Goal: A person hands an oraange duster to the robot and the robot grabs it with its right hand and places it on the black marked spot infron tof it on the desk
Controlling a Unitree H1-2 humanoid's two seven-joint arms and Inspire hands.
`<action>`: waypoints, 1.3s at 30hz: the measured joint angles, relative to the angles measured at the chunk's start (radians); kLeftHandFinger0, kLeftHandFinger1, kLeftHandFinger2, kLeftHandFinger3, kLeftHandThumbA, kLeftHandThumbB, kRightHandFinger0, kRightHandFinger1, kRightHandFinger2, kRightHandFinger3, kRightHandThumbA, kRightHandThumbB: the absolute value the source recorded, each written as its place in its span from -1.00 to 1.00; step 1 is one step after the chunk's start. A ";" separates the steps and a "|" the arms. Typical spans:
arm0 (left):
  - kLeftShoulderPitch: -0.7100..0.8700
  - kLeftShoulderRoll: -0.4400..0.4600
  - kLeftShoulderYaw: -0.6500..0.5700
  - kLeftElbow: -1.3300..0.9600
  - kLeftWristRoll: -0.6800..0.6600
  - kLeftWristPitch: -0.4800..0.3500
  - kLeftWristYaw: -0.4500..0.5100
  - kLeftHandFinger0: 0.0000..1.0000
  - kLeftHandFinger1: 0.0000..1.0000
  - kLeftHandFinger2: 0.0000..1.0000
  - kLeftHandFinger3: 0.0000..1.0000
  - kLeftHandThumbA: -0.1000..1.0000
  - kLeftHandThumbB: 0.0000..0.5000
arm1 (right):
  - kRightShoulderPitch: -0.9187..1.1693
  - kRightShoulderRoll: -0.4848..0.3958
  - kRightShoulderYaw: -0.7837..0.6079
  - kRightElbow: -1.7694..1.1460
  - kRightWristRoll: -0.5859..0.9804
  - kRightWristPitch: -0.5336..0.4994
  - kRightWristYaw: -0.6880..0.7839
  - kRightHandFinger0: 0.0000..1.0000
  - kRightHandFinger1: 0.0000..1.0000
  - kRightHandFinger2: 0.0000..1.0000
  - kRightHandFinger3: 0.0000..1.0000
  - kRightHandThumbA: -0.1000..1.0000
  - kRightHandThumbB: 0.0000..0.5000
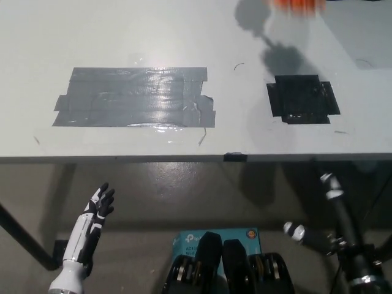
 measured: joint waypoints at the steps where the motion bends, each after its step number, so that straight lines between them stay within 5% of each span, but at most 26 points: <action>1: 0.000 0.000 0.000 0.000 0.000 0.000 -0.002 1.00 1.00 1.00 1.00 0.85 -0.29 | -0.005 0.000 -0.015 -0.044 -0.009 0.015 -0.001 1.00 1.00 1.00 1.00 1.00 -0.03; 3: 0.000 0.000 0.000 0.000 0.000 0.000 -0.003 1.00 1.00 1.00 1.00 0.84 -0.32 | -0.015 -0.001 -0.035 -0.093 -0.015 0.039 0.000 1.00 1.00 1.00 1.00 1.00 0.15; 10: 0.000 0.000 0.000 0.003 0.000 0.000 -0.005 1.00 1.00 1.00 1.00 0.84 -0.33 | -0.168 -0.032 -0.104 -0.233 -0.056 0.203 0.017 1.00 1.00 1.00 1.00 1.00 0.03; 19: 0.000 0.000 0.001 0.006 0.000 0.000 -0.005 1.00 1.00 1.00 1.00 0.82 -0.36 | -0.394 -0.045 -0.101 -0.173 -0.128 0.385 0.039 1.00 1.00 1.00 1.00 1.00 0.27; 28: -0.004 0.001 0.001 0.012 0.000 0.000 -0.005 1.00 1.00 1.00 1.00 0.81 -0.38 | -0.680 -0.093 -0.092 0.242 -0.178 0.513 0.060 1.00 1.00 1.00 1.00 0.92 0.43; 39: -0.015 0.000 -0.001 0.021 0.001 0.000 -0.005 1.00 1.00 1.00 1.00 0.85 -0.35 | -0.923 -0.106 -0.035 0.805 -0.177 0.523 0.057 1.00 1.00 1.00 1.00 0.90 0.63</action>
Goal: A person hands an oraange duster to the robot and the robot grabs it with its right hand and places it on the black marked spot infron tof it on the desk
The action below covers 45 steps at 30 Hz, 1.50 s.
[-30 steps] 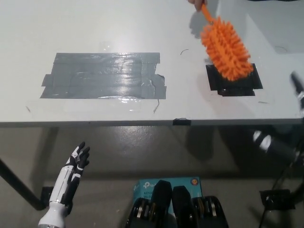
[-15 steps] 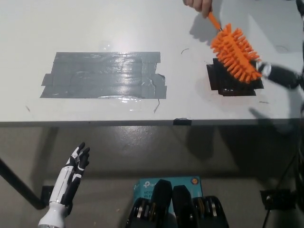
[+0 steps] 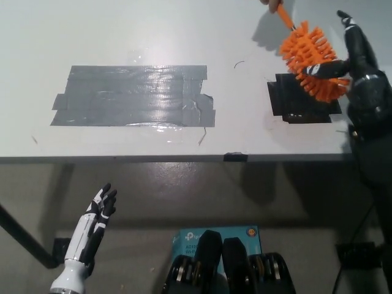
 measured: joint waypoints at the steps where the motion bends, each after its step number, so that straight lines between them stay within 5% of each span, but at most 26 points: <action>1: -0.002 0.000 0.000 0.000 0.000 0.000 0.000 1.00 1.00 1.00 1.00 0.85 -0.35 | -0.030 0.000 0.008 0.054 0.001 -0.001 0.000 1.00 1.00 1.00 1.00 0.90 0.64; 13: -0.010 0.000 -0.002 0.000 0.002 0.000 0.000 1.00 1.00 1.00 1.00 0.87 -0.36 | -0.229 0.007 0.066 0.450 0.035 -0.037 -0.003 1.00 1.00 1.00 1.00 0.92 0.56; 14: -0.011 0.000 -0.002 0.000 0.002 0.000 0.000 1.00 1.00 1.00 1.00 0.87 -0.36 | -0.239 0.008 0.075 0.484 0.037 -0.040 -0.003 1.00 1.00 1.00 1.00 0.87 0.47; 15: -0.011 0.000 -0.002 0.000 0.003 0.000 0.000 1.00 1.00 1.00 1.00 0.86 -0.36 | -0.242 0.008 0.079 0.496 0.037 -0.041 -0.003 1.00 1.00 1.00 1.00 0.55 0.34; 16: -0.011 0.000 -0.002 0.000 0.003 0.000 0.000 1.00 1.00 1.00 1.00 0.86 -0.36 | -0.245 0.008 0.082 0.507 0.038 -0.042 -0.003 1.00 1.00 1.00 1.00 0.53 0.33; 17: -0.014 0.000 -0.002 0.000 0.004 0.000 0.000 1.00 1.00 1.00 1.00 0.86 -0.37 | -0.264 0.008 0.104 0.569 0.039 -0.049 -0.002 1.00 1.00 1.00 1.00 0.24 0.27; 18: -0.014 0.000 -0.002 0.000 0.004 0.000 0.000 1.00 1.00 1.00 1.00 0.86 -0.37 | -0.267 0.008 0.107 0.579 0.040 -0.050 -0.002 0.87 0.96 0.93 1.00 -0.05 0.22; 19: -0.017 0.000 -0.002 0.000 0.004 0.000 0.000 1.00 1.00 1.00 1.00 0.86 -0.37 | -0.281 0.007 0.117 0.616 0.041 -0.054 0.000 -0.15 -0.15 0.16 1.00 -0.33 0.20; 20: -0.017 0.000 -0.002 0.000 0.004 0.000 0.000 1.00 1.00 1.00 1.00 0.86 -0.37 | -0.287 0.007 0.129 0.636 0.040 -0.055 0.001 -0.67 -0.50 -0.17 1.00 -0.40 0.19; 21: -0.018 0.001 -0.002 0.000 0.003 0.000 0.000 1.00 1.00 1.00 1.00 0.86 -0.36 | -0.289 0.006 0.147 0.643 0.036 -0.054 0.003 -0.99 -0.80 -0.47 1.00 -0.80 0.02; 23: -0.019 0.001 -0.002 0.000 0.004 0.000 0.000 1.00 1.00 1.00 1.00 0.86 -0.38 | -0.292 0.004 0.214 0.658 0.017 -0.053 0.004 -1.00 -0.95 -0.62 1.00 -0.98 -0.26; 28: -0.020 0.002 -0.002 0.000 0.003 -0.001 0.000 1.00 1.00 1.00 1.00 0.86 -0.37 | -0.292 0.002 0.314 0.657 -0.016 -0.050 0.002 -0.96 -0.76 -0.50 1.00 -0.99 -0.39; 35: -0.020 0.003 -0.001 0.000 0.003 -0.001 0.000 1.00 1.00 1.00 1.00 0.87 -0.40 | -0.276 -0.025 0.321 0.565 -0.015 -0.048 0.001 -1.00 -0.74 -0.55 1.00 -1.00 -0.22; 38: -0.020 0.003 -0.001 0.000 0.003 -0.001 0.000 1.00 1.00 1.00 1.00 0.87 -0.37 | -0.257 -0.045 0.319 0.469 -0.015 -0.040 0.001 -0.75 -0.43 -0.31 1.00 -1.00 -0.23; 40: -0.020 0.003 -0.001 0.001 0.003 -0.001 0.000 1.00 1.00 1.00 1.00 0.88 -0.37 | -0.237 -0.055 0.319 0.399 -0.016 -0.033 0.001 -0.98 -0.67 -0.49 1.00 -0.98 -0.27; 43: -0.020 0.003 -0.001 0.003 0.003 -0.001 0.000 1.00 1.00 1.00 1.00 0.88 -0.34 | -0.203 -0.067 0.318 0.291 -0.019 -0.024 0.001 -1.00 -0.83 -0.66 0.98 -1.00 -0.24; 45: -0.020 0.003 -0.001 0.006 0.003 0.000 0.000 1.00 1.00 1.00 1.00 0.88 -0.34 | -0.180 -0.074 0.311 0.214 -0.025 -0.016 0.002 -0.99 -0.73 -0.52 1.00 -1.00 -0.23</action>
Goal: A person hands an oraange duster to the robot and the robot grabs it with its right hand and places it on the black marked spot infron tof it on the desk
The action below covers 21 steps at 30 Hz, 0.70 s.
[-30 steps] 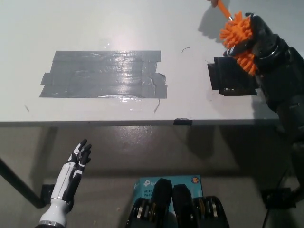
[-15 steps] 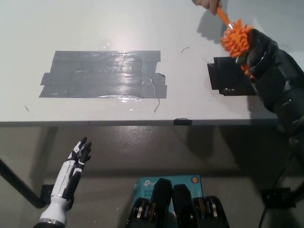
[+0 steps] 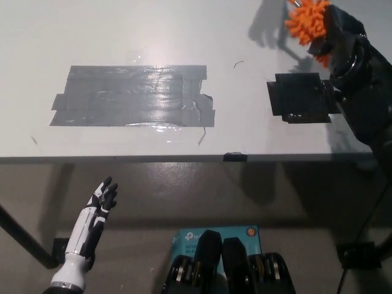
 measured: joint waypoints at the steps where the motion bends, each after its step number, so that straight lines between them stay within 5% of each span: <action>1: 0.000 0.000 0.000 0.001 0.000 0.000 0.000 1.00 1.00 1.00 1.00 0.88 -0.34 | 0.006 -0.001 -0.004 -0.019 -0.002 0.002 0.001 -1.00 -0.72 -0.48 1.00 -1.00 -0.23; 3: -0.001 0.000 0.000 0.004 0.000 0.000 0.000 1.00 1.00 1.00 1.00 0.88 -0.36 | 0.030 -0.004 -0.025 -0.109 -0.011 0.008 0.003 -0.86 -0.58 -0.34 0.99 -1.00 -0.24; 4: -0.001 0.000 0.000 0.004 0.000 0.000 0.000 1.00 1.00 1.00 1.00 0.88 -0.41 | 0.034 -0.005 -0.030 -0.128 -0.014 0.009 0.004 -0.99 -0.69 -0.42 0.98 -1.00 -0.22; 5: -0.001 0.000 0.001 0.005 0.000 0.000 0.000 1.00 1.00 1.00 1.00 0.88 -0.38 | 0.045 -0.006 -0.046 -0.184 -0.024 0.014 0.011 -1.00 -0.77 -0.46 0.75 -1.00 -0.19; 8: -0.004 0.002 0.000 0.006 0.003 -0.001 0.000 1.00 1.00 1.00 1.00 0.88 -0.33 | 0.054 -0.007 -0.088 -0.281 -0.048 0.023 0.026 -1.00 -0.75 -0.36 1.00 -1.00 -0.23; 9: -0.005 0.003 0.000 0.006 0.005 -0.002 0.000 1.00 1.00 1.00 1.00 0.88 -0.35 | 0.054 -0.008 -0.101 -0.297 -0.056 0.026 0.031 -0.89 -0.48 -0.11 0.26 -1.00 -0.26; 10: -0.006 0.004 0.000 0.006 0.006 -0.002 0.000 1.00 1.00 1.00 1.00 0.87 -0.35 | 0.053 -0.009 -0.111 -0.304 -0.064 0.027 0.035 -0.80 -0.39 -0.04 0.16 -1.00 -0.26; 13: -0.012 0.006 0.000 0.006 0.008 -0.004 0.000 1.00 1.00 1.00 1.00 0.87 -0.37 | 0.054 -0.016 -0.127 -0.291 -0.085 0.032 0.047 -0.88 -0.46 -0.16 0.38 -1.00 -0.25; 15: -0.017 0.007 0.001 0.006 0.008 -0.005 0.000 1.00 1.00 1.00 1.00 0.88 -0.39 | 0.057 -0.016 -0.132 -0.259 -0.089 0.034 0.052 -0.79 -0.43 -0.23 -0.04 -1.00 -0.22; 16: -0.019 0.007 0.000 0.006 0.008 -0.007 0.000 1.00 1.00 1.00 1.00 0.89 -0.39 | 0.059 -0.016 -0.132 -0.248 -0.089 0.035 0.052 -0.63 -0.30 -0.14 0.30 -1.00 -0.29; 17: -0.021 0.007 0.000 0.006 0.009 -0.008 0.000 1.00 1.00 1.00 1.00 0.89 -0.40 | 0.065 -0.015 -0.131 -0.229 -0.089 0.035 0.052 -0.80 -0.49 -0.31 0.63 -1.00 -0.34; 18: -0.022 0.007 0.000 0.006 0.011 -0.008 0.000 1.00 1.00 1.00 1.00 0.89 -0.44 | 0.066 -0.014 -0.131 -0.220 -0.089 0.035 0.052 -0.96 -0.72 -0.47 0.72 -1.00 -0.37; 20: -0.023 0.008 0.000 0.007 0.014 -0.011 0.000 1.00 1.00 1.00 1.00 0.87 -0.44 | 0.076 -0.012 -0.129 -0.176 -0.088 0.036 0.052 -1.00 -0.70 -0.42 0.76 -1.00 -0.33; 21: -0.023 0.008 0.000 0.007 0.016 -0.012 0.000 1.00 1.00 1.00 1.00 0.86 -0.46 | 0.081 -0.009 -0.127 -0.146 -0.087 0.036 0.053 -1.00 -0.76 -0.45 0.94 -1.00 -0.33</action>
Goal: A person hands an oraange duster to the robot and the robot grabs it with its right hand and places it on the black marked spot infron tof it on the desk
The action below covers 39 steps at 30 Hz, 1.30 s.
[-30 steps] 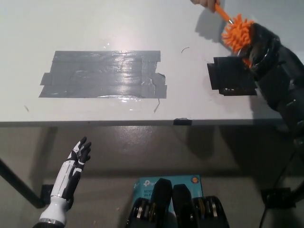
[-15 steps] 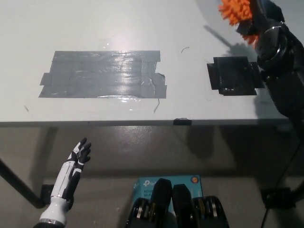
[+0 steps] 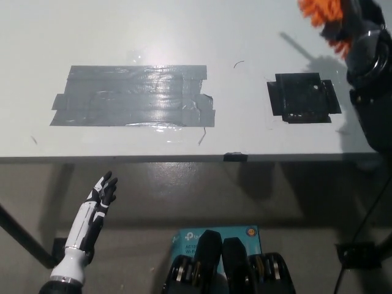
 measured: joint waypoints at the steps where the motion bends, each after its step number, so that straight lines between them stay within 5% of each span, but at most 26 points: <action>1: 0.000 0.000 0.000 0.000 0.002 0.000 0.000 1.00 1.00 1.00 1.00 0.85 -0.48 | 0.001 0.004 0.002 0.034 0.001 0.000 0.000 -1.00 -0.76 -0.47 1.00 -1.00 -0.33; 6: -0.003 0.001 0.000 0.000 0.004 0.000 0.000 1.00 1.00 1.00 1.00 0.84 -0.51 | 0.003 0.019 0.011 0.146 0.006 -0.001 0.006 -1.00 -0.74 -0.51 1.00 -1.00 -0.32; 10: -0.012 0.001 0.000 -0.001 0.004 0.000 0.000 1.00 1.00 1.00 1.00 0.82 -0.51 | 0.002 0.035 0.015 0.205 0.024 -0.006 0.010 -0.79 -0.42 -0.22 0.94 -1.00 -0.17; 11: -0.012 0.001 0.001 -0.001 0.004 0.000 0.000 1.00 1.00 1.00 1.00 0.82 -0.51 | 0.002 0.040 0.017 0.211 0.027 -0.007 0.013 -0.66 -0.22 -0.08 0.85 -1.00 -0.08; 12: -0.012 0.001 0.001 -0.001 0.004 0.000 0.000 1.00 1.00 1.00 1.00 0.81 -0.53 | 0.002 0.042 0.017 0.214 0.031 -0.007 0.015 -0.22 0.18 0.20 0.72 -0.84 0.02; 13: -0.012 0.001 0.001 -0.001 0.004 0.000 0.000 1.00 1.00 1.00 1.00 0.80 -0.53 | 0.002 0.046 0.018 0.218 0.038 -0.009 0.022 -0.19 0.11 0.20 0.98 -0.72 0.12; 14: -0.012 0.001 0.001 -0.001 0.004 0.000 0.000 1.00 1.00 1.00 1.00 0.79 -0.54 | 0.001 0.049 0.019 0.223 0.047 -0.012 0.036 -0.22 0.03 0.30 1.00 -0.52 0.12; 15: -0.012 0.001 0.001 -0.001 0.004 0.000 0.000 1.00 1.00 1.00 1.00 0.79 -0.54 | 0.000 0.051 0.019 0.224 0.051 -0.014 0.043 -0.06 0.25 0.69 1.00 -0.40 0.15; 16: -0.011 0.001 0.002 -0.001 0.004 0.001 0.000 1.00 1.00 1.00 1.00 0.78 -0.53 | -0.001 0.055 0.019 0.229 0.066 -0.016 0.071 0.29 0.67 1.00 1.00 -0.23 0.28; 17: -0.011 0.001 0.002 -0.001 0.004 0.001 0.000 1.00 1.00 1.00 1.00 0.78 -0.53 | -0.002 0.058 0.020 0.235 0.077 -0.018 0.096 0.41 0.83 1.00 1.00 -0.19 0.33; 18: -0.011 0.001 0.002 -0.001 0.004 0.002 0.000 1.00 1.00 1.00 1.00 0.77 -0.53 | -0.002 0.060 0.022 0.242 0.087 -0.021 0.119 1.00 1.00 1.00 1.00 -0.05 0.38; 25: -0.011 0.001 0.002 -0.002 0.006 0.003 0.000 1.00 1.00 1.00 1.00 0.63 -0.56 | -0.018 0.063 0.029 0.254 0.155 -0.069 0.258 1.00 1.00 1.00 1.00 0.05 0.71; 27: -0.011 0.001 0.002 -0.002 0.008 0.004 0.000 1.00 1.00 1.00 1.00 0.59 -0.55 | -0.029 0.062 0.031 0.257 0.170 -0.088 0.288 1.00 1.00 1.00 1.00 0.30 0.78; 37: -0.007 0.001 0.003 -0.003 0.017 0.004 0.000 1.00 1.00 1.00 1.00 0.57 -0.57 | -0.047 0.034 0.063 0.214 0.173 -0.122 0.319 1.00 1.00 1.00 1.00 0.60 0.92; 39: -0.005 0.000 0.003 -0.004 0.018 0.004 0.001 1.00 1.00 1.00 1.00 0.58 -0.52 | -0.045 0.025 0.062 0.163 0.168 -0.119 0.302 1.00 1.00 1.00 1.00 0.89 0.91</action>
